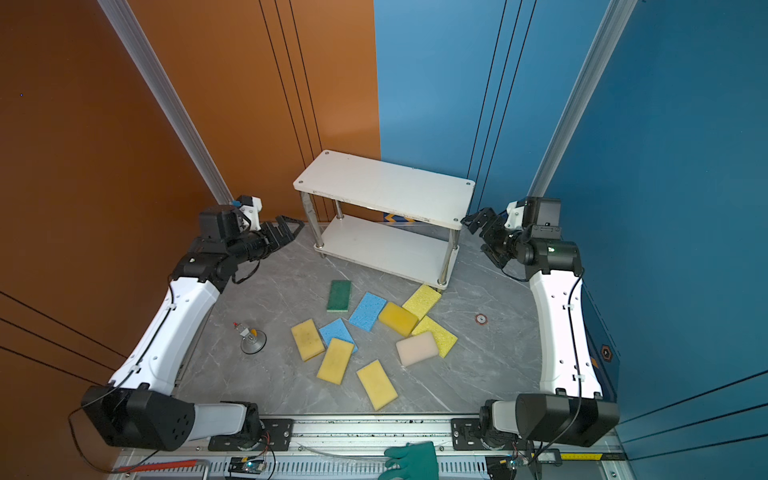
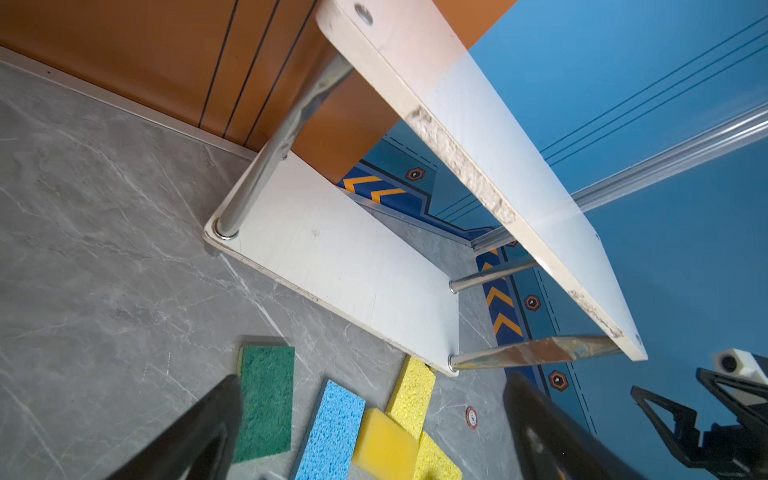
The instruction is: Place and organize the cleaning sponges onto the shelf
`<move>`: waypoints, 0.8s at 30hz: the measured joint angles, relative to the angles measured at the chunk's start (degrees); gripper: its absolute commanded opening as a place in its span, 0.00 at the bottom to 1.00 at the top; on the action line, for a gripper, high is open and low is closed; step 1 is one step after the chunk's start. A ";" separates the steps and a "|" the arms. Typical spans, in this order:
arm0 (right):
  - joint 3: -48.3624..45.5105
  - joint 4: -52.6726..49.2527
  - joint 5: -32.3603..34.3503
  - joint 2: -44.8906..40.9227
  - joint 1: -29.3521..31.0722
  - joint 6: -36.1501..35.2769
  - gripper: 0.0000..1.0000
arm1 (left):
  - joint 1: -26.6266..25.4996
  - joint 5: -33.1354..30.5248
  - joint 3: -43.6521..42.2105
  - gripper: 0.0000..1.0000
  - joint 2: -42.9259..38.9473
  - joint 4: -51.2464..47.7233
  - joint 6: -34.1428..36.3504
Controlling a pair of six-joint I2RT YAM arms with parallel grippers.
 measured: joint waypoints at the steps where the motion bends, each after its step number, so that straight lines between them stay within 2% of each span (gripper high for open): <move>1: 0.98 0.07 -0.02 1.31 0.26 0.11 1.00 | 0.83 0.52 1.07 0.98 1.70 1.57 -0.70; 11: 11.65 0.83 -0.15 10.99 1.79 0.98 1.00 | 5.25 5.49 14.34 0.98 19.41 13.84 -6.16; 24: 18.05 1.20 -0.13 18.12 3.82 2.23 1.00 | 4.35 10.91 32.13 0.98 36.87 20.31 -11.13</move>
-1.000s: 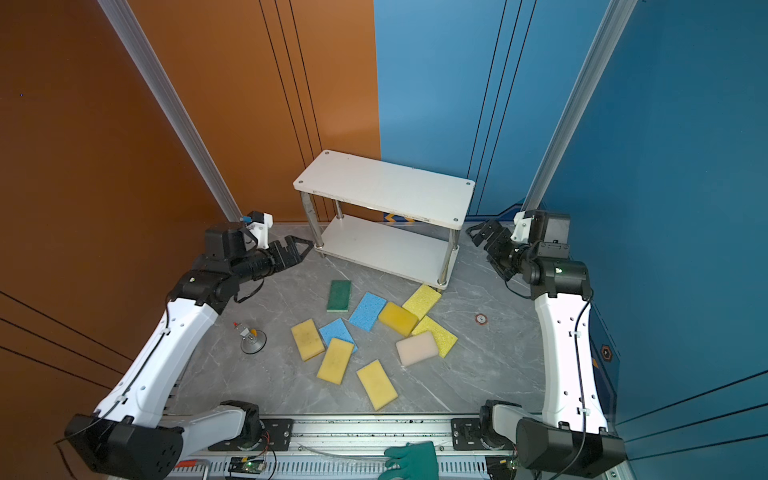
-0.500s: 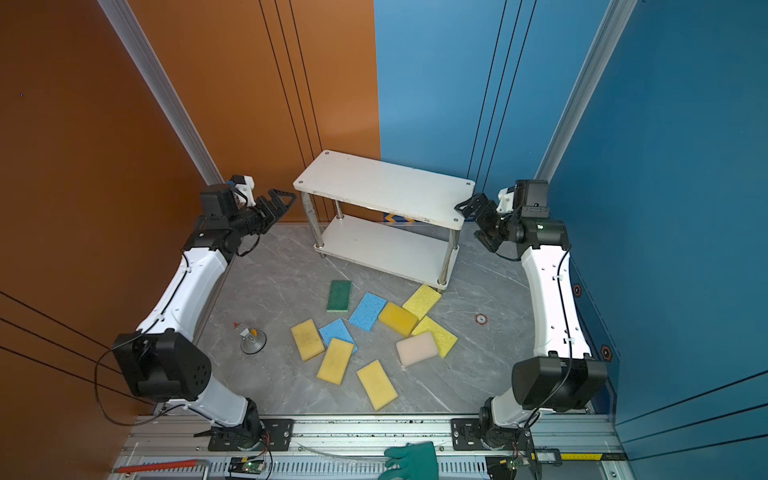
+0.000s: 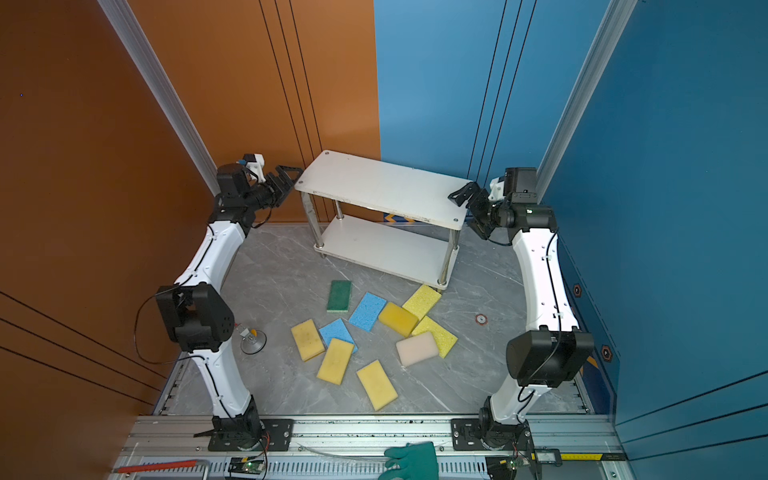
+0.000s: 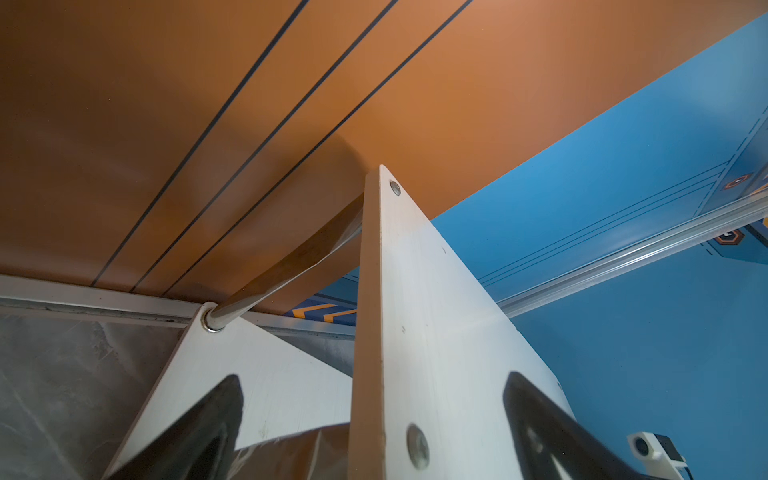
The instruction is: Place and organize the cleaning sponges onto the shelf
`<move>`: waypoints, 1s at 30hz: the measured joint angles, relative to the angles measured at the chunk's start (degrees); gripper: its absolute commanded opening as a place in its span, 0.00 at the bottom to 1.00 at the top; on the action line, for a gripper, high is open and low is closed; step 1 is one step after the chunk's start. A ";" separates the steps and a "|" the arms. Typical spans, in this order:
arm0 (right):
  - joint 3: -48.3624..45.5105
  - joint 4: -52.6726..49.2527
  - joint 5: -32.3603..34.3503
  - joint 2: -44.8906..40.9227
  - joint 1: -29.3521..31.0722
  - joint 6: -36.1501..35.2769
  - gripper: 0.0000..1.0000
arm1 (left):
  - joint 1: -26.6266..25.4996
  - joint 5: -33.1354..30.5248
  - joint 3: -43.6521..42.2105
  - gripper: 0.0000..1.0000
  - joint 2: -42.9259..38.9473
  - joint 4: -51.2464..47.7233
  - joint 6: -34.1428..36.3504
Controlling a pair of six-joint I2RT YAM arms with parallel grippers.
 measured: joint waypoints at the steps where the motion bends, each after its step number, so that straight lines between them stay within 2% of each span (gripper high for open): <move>1: 0.52 -0.04 0.00 0.44 0.26 0.02 1.00 | -0.33 0.24 0.57 0.98 0.59 0.02 -0.09; 7: 2.47 0.00 0.17 2.49 2.01 0.04 1.00 | -2.97 1.49 1.29 0.99 1.44 0.63 -1.18; 13: 2.54 0.00 0.24 2.54 3.17 0.20 1.00 | -3.30 2.36 0.57 0.99 1.25 1.77 -1.86; 22: 3.15 -0.02 1.01 3.06 3.58 0.39 1.00 | -3.69 1.95 -5.97 1.00 -2.38 6.08 -3.82; 30: 3.56 -0.26 1.75 3.30 2.43 0.20 1.00 | -4.79 0.22 -14.45 1.00 -9.49 6.14 -3.45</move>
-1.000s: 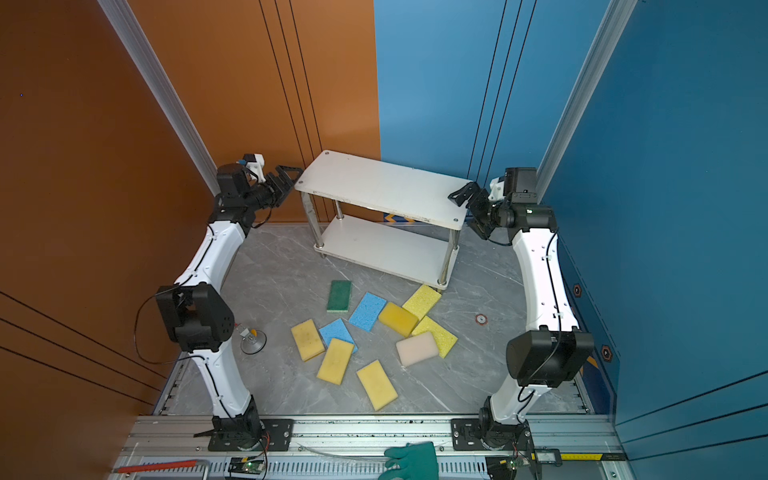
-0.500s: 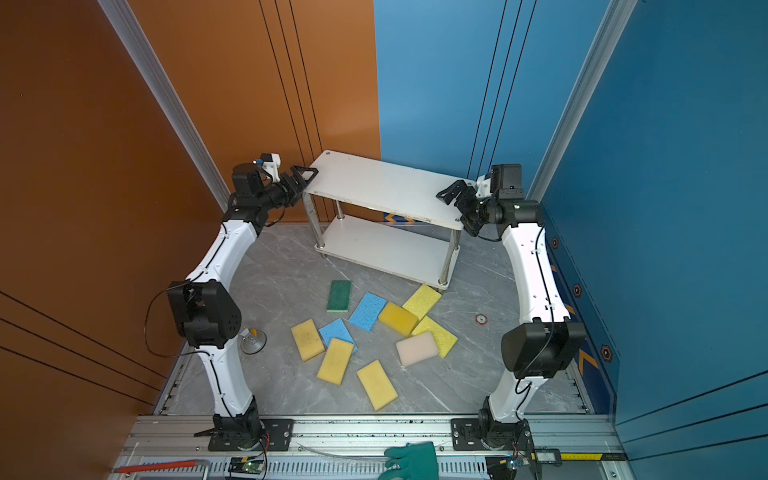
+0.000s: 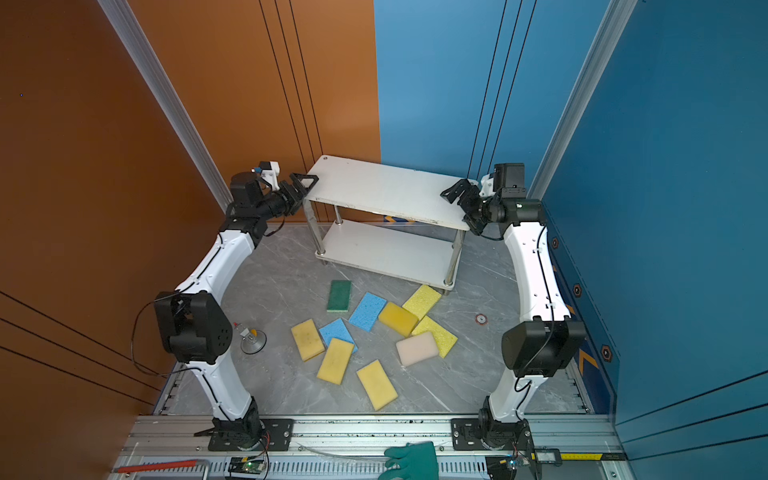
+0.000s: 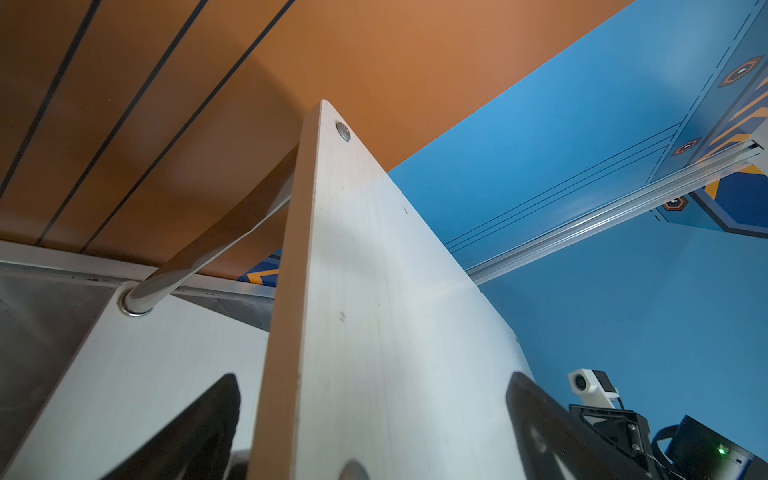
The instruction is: Place and organize the cleaning sponges onto the shelf
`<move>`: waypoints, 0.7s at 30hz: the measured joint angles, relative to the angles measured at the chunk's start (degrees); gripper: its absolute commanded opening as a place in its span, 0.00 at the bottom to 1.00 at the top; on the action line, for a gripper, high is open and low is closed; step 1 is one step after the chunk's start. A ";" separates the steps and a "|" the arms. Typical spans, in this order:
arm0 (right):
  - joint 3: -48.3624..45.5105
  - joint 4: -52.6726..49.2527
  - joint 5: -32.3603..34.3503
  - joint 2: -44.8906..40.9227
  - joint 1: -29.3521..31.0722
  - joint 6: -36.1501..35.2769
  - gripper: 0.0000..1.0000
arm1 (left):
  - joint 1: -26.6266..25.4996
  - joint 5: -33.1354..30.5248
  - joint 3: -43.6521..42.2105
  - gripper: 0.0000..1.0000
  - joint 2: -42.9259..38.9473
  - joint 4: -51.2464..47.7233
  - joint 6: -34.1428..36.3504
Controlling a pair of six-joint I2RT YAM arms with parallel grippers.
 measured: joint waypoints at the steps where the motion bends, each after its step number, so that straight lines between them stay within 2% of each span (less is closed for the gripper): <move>1: 0.15 0.00 0.00 0.11 -0.07 0.00 1.00 | -0.02 -0.11 -1.29 1.00 -1.09 -0.04 0.15; 8: 2.67 -0.42 0.15 1.95 0.04 -0.28 1.00 | -0.26 -3.06 -10.93 1.00 -10.29 -1.11 0.96; 21: 4.37 0.04 6.19 3.30 3.72 -1.40 1.00 | -0.37 -8.50 -24.98 0.99 -25.22 -2.82 1.14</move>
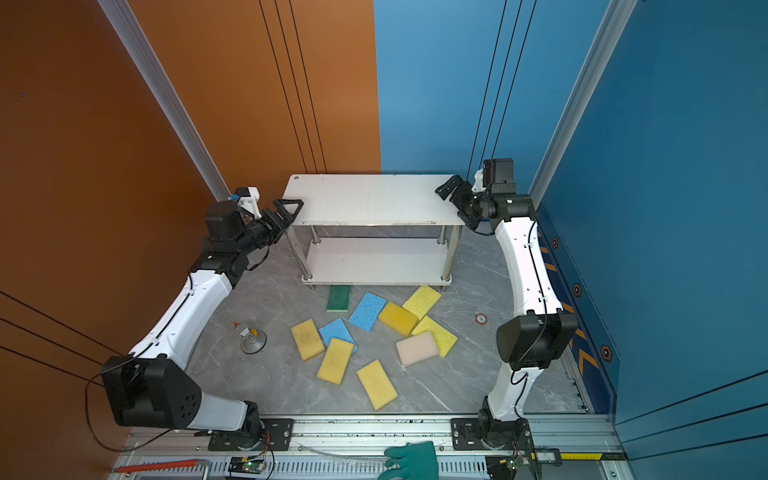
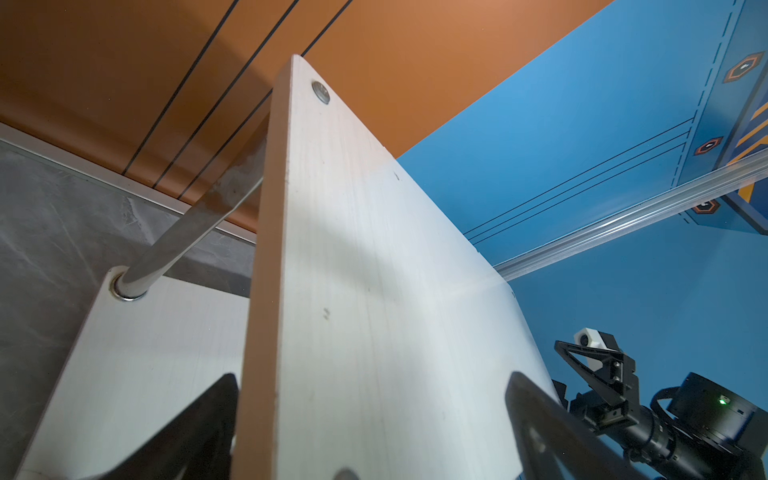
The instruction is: Place and organize the cleaning sponges onto the shelf
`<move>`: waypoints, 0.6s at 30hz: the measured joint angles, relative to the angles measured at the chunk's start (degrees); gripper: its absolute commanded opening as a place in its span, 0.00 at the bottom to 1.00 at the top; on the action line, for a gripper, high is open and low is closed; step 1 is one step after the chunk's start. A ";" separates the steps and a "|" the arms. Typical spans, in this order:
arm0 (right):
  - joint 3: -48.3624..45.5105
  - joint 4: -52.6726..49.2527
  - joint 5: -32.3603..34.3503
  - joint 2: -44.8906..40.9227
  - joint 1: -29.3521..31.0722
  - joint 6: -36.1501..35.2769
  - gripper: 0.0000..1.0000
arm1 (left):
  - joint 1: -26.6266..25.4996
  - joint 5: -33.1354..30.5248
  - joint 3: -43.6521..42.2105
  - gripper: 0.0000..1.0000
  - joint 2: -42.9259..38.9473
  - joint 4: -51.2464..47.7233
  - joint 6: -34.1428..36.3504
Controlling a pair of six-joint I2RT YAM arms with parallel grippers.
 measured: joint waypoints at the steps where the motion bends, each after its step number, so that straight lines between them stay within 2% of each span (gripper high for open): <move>1: 0.00 0.02 0.35 0.00 0.17 -0.13 1.00 | 0.00 -0.20 -0.72 0.99 -0.76 -0.09 0.00; 7: 0.00 0.04 2.51 0.00 1.29 -0.50 1.00 | 0.00 -0.94 -3.65 0.99 -4.55 -1.11 0.02; 18: 0.00 -0.04 4.24 -0.11 2.23 -0.63 1.00 | 0.00 -1.84 -2.73 0.98 -5.60 -5.95 2.67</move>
